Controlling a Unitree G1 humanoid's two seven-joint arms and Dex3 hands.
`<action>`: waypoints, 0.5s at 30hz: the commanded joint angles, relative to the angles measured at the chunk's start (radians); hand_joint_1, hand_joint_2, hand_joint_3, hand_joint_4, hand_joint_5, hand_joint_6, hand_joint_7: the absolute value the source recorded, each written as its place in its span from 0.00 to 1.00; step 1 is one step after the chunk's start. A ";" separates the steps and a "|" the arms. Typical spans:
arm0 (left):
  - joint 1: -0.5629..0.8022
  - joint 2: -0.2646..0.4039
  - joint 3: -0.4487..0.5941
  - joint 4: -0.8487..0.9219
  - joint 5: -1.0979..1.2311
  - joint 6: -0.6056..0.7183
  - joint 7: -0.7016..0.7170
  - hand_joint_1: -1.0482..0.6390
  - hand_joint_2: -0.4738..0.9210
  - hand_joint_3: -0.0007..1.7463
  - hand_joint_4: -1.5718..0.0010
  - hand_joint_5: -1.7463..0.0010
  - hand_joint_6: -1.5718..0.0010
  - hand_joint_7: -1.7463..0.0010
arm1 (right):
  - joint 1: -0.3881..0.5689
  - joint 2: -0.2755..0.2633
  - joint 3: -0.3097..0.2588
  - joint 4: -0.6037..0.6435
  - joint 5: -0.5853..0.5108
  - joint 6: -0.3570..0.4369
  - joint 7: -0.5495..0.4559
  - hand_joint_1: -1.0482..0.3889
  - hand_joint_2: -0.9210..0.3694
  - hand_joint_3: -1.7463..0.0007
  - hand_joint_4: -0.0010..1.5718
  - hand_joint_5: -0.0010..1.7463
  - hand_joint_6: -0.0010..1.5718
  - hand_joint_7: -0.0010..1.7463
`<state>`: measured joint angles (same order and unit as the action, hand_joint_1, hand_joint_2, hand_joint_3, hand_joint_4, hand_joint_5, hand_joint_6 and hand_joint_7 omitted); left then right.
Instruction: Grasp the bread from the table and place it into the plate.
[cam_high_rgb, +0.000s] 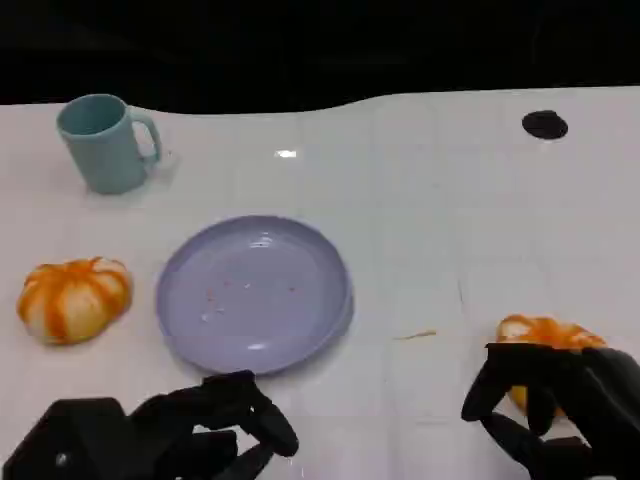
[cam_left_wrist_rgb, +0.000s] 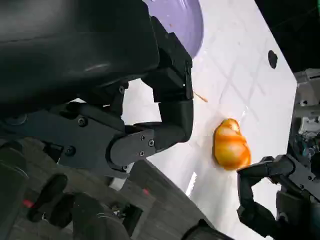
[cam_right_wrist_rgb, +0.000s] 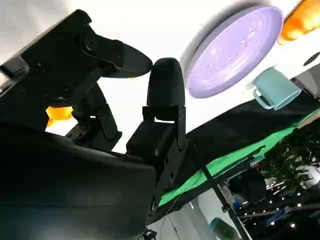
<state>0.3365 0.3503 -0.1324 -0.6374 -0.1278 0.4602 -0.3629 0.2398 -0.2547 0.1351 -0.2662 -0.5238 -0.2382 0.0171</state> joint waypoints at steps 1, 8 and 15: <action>0.004 0.002 0.000 -0.006 -0.005 0.009 0.002 0.40 1.00 0.31 0.60 0.00 0.63 0.18 | 0.004 -0.015 -0.010 0.005 0.014 -0.014 -0.005 0.67 0.42 0.42 0.59 0.94 0.59 0.61; 0.002 0.001 0.000 -0.017 0.000 0.032 0.005 0.40 1.00 0.30 0.59 0.00 0.63 0.18 | 0.005 -0.013 -0.009 0.001 0.014 -0.007 -0.001 0.67 0.42 0.42 0.59 0.94 0.59 0.61; 0.000 -0.002 0.001 -0.013 -0.002 0.027 0.004 0.41 1.00 0.30 0.60 0.00 0.63 0.18 | 0.003 -0.014 -0.009 0.003 0.013 -0.014 -0.005 0.67 0.42 0.42 0.60 0.94 0.60 0.60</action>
<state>0.3351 0.3439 -0.1325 -0.6437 -0.1286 0.4848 -0.3628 0.2398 -0.2550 0.1350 -0.2658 -0.5204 -0.2440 0.0171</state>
